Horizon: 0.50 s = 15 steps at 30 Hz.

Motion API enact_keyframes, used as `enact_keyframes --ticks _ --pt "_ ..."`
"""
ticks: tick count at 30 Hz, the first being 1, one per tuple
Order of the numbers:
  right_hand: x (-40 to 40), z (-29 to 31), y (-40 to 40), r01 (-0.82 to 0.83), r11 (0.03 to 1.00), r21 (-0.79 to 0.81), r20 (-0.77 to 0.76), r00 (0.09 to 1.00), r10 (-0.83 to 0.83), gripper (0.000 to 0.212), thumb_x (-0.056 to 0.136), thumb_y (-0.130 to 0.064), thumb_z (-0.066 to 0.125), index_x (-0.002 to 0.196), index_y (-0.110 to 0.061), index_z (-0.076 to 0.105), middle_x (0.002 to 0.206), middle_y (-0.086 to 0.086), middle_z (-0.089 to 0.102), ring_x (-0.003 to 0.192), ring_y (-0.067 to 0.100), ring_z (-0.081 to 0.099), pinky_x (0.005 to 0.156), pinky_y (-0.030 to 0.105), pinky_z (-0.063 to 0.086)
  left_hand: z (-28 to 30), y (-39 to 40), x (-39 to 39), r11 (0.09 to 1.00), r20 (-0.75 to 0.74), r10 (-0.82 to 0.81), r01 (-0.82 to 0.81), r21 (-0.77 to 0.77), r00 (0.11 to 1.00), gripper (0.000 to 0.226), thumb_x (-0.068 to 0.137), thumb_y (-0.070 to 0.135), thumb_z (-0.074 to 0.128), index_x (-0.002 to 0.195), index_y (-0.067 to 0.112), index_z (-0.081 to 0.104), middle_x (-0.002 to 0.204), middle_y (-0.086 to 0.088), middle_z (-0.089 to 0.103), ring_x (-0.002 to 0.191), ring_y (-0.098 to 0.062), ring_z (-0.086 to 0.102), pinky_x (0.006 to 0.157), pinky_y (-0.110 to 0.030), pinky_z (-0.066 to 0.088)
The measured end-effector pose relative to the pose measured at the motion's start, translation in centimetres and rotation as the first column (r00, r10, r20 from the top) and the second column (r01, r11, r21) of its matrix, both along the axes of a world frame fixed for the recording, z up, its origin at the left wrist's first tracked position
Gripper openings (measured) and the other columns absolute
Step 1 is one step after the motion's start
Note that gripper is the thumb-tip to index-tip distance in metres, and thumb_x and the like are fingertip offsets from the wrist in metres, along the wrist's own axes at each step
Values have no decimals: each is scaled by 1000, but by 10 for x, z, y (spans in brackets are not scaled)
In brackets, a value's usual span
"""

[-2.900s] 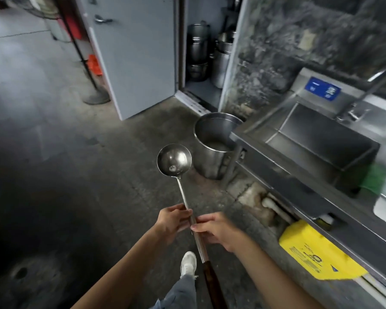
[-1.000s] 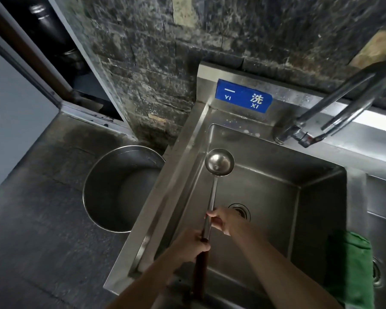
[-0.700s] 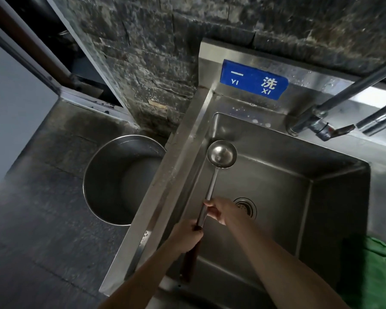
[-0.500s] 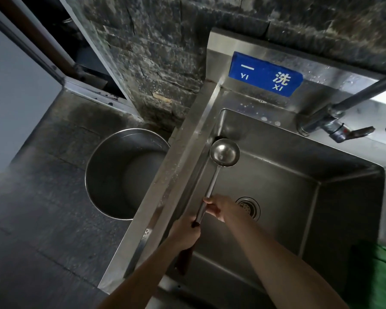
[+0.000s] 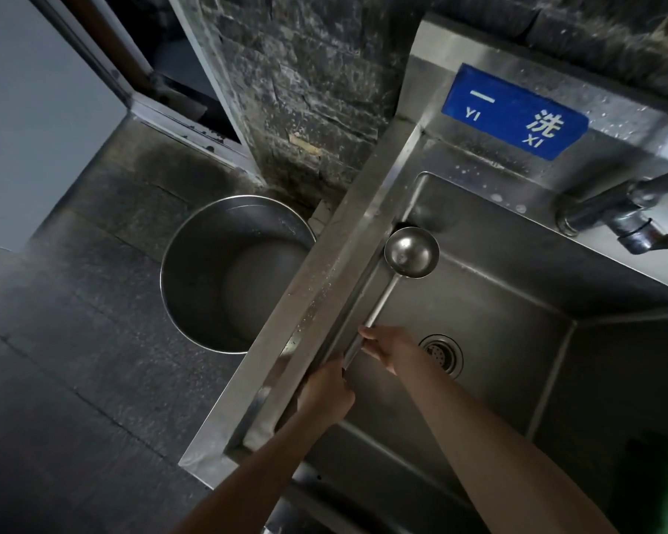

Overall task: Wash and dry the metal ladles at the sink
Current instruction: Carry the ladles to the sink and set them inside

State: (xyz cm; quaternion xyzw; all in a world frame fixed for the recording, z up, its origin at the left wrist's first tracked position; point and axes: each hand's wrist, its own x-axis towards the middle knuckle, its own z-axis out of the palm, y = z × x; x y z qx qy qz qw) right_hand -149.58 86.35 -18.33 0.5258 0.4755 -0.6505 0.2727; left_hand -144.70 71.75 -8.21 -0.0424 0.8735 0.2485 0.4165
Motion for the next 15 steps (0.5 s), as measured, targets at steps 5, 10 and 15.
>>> enact_keyframes --ticks 5,10,15 --pt "7 14 7 -354 855 378 -20 921 390 33 68 -50 78 72 -18 70 77 3 73 75 25 71 83 49 61 4 -1 10 987 -188 -155 159 4 970 74 88 28 54 152 39 20 136 -1 57 119 -23 60 93 -38 55" --pt "26 88 31 -505 475 720 -7 680 733 64 85 -73 51 139 -39 52 138 -5 63 127 24 60 100 43 51 32 1 17 953 -455 -269 304 3 849 67 97 44 42 156 38 12 165 4 18 151 -24 20 118 -43 33" --pt "38 133 49 -462 180 868 30 413 910 74 92 -78 32 157 -43 23 169 -8 13 157 21 8 120 49 25 67 -14 15 945 -645 -323 278 -175 692 68 95 64 27 156 40 10 166 8 -4 152 -27 -13 118 -49 1"
